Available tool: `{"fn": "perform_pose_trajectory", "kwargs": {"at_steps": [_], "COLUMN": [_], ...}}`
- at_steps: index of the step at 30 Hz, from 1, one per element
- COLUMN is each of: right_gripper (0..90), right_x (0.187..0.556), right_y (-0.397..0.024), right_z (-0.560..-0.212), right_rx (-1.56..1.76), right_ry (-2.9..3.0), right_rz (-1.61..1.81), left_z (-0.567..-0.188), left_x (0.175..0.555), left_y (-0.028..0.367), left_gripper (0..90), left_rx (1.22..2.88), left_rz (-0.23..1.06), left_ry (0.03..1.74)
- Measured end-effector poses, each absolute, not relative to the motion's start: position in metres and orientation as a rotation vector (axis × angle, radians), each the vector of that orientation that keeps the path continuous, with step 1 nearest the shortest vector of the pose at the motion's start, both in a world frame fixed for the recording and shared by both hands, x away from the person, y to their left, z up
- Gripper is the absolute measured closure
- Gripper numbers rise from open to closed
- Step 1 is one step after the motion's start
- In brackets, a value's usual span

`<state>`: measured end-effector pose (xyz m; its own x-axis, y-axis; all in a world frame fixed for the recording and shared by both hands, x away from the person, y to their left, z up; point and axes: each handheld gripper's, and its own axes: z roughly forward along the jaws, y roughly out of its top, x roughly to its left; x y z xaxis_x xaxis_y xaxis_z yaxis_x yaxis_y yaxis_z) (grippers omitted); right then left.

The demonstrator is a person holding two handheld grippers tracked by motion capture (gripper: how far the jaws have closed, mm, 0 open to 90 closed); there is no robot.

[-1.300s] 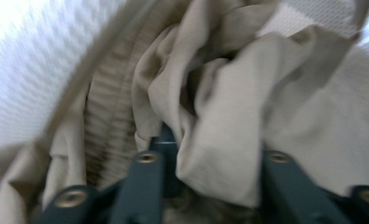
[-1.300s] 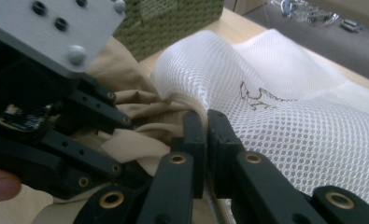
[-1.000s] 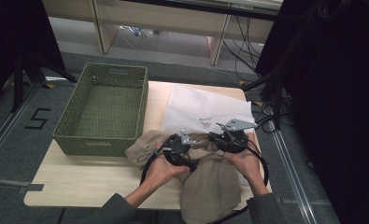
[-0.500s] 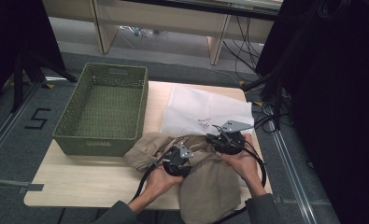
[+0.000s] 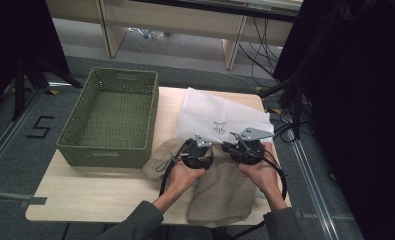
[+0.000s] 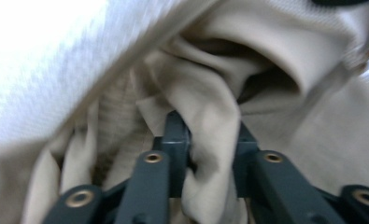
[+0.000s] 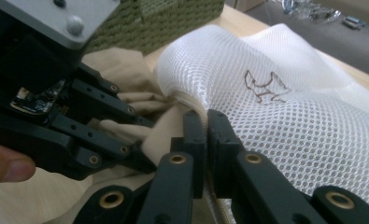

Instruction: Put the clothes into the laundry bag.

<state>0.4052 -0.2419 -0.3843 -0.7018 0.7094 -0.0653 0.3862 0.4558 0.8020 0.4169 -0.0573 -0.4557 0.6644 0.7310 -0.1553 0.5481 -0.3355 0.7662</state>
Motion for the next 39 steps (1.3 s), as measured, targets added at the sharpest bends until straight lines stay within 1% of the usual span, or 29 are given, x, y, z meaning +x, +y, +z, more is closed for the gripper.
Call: {"fn": "perform_pose_trajectory", "kwargs": {"at_steps": [2,5,7,8,12,14,17,19,21,22,23,24,25,26,28,30,34,37,38,39], "right_gripper": [88.2,88.2,88.2,88.2,88.1,88.1,88.1,88.1,88.0,88.0,88.0,88.0,88.0,88.0,88.1,88.1,88.1,88.1,88.1,88.1], "right_x": [0.406,0.407,0.407,0.407,0.407,0.407,0.407,0.407,0.407,0.407,0.407,0.407,0.407,0.407,0.407,0.406,0.406,0.406,0.407,0.407], "right_y": [-0.243,-0.245,-0.245,-0.245,-0.244,-0.244,-0.243,-0.243,-0.243,-0.243,-0.243,-0.243,-0.243,-0.243,-0.243,-0.244,-0.243,-0.245,-0.245,-0.247], "right_z": [-0.387,-0.387,-0.387,-0.387,-0.388,-0.388,-0.388,-0.388,-0.388,-0.389,-0.389,-0.389,-0.389,-0.389,-0.388,-0.385,-0.382,-0.383,-0.384,-0.386], "right_rx": [0.941,0.947,0.945,0.949,0.946,0.951,0.947,0.947,0.943,0.943,0.943,0.942,0.943,0.943,0.946,0.940,0.938,0.941,0.948,0.954], "right_ry": [2.321,2.315,2.311,2.313,2.314,2.315,2.320,2.321,2.323,2.324,2.325,2.325,2.328,2.328,2.327,2.320,2.310,2.315,2.311,2.316], "right_rz": [1.126,1.127,1.128,1.127,1.122,1.122,1.121,1.119,1.120,1.120,1.120,1.119,1.119,1.120,1.126,1.134,1.141,1.136,1.133,1.131], "left_z": [-0.458,-0.453,-0.447,-0.444,-0.442,-0.445,-0.456,-0.465,-0.470,-0.473,-0.476,-0.478,-0.478,-0.477,-0.464,-0.452,-0.447,-0.451,-0.453,-0.453], "left_x": [0.413,0.404,0.394,0.389,0.367,0.357,0.354,0.356,0.358,0.360,0.364,0.368,0.371,0.376,0.388,0.400,0.424,0.429,0.426,0.422], "left_y": [-0.053,-0.045,-0.037,-0.034,-0.026,-0.025,-0.028,-0.035,-0.043,-0.047,-0.051,-0.053,-0.055,-0.057,-0.060,-0.062,-0.066,-0.066,-0.066,-0.065], "left_gripper": [64.3,44.7,35.2,31.4,23.0,20.8,18.1,20.2,23.3,28.2,43.2,56.2,67.0,74.0,80.0,83.5,83.8,79.5,76.6,70.4], "left_rx": [2.039,2.058,2.059,2.061,2.108,2.136,2.170,2.154,2.167,2.177,2.183,2.163,2.141,2.115,2.074,2.035,1.982,2.001,2.007,2.012], "left_rz": [0.244,0.246,0.281,0.273,0.233,0.217,0.191,0.163,0.174,0.189,0.217,0.231,0.223,0.235,0.299,0.329,0.378,0.349,0.334,0.321], "left_ry": [0.986,0.984,0.992,0.992,0.963,0.955,0.944,0.962,0.948,0.922,0.882,0.892,0.902,0.920,0.929,0.952,1.004,1.026,1.017,1.006]}}
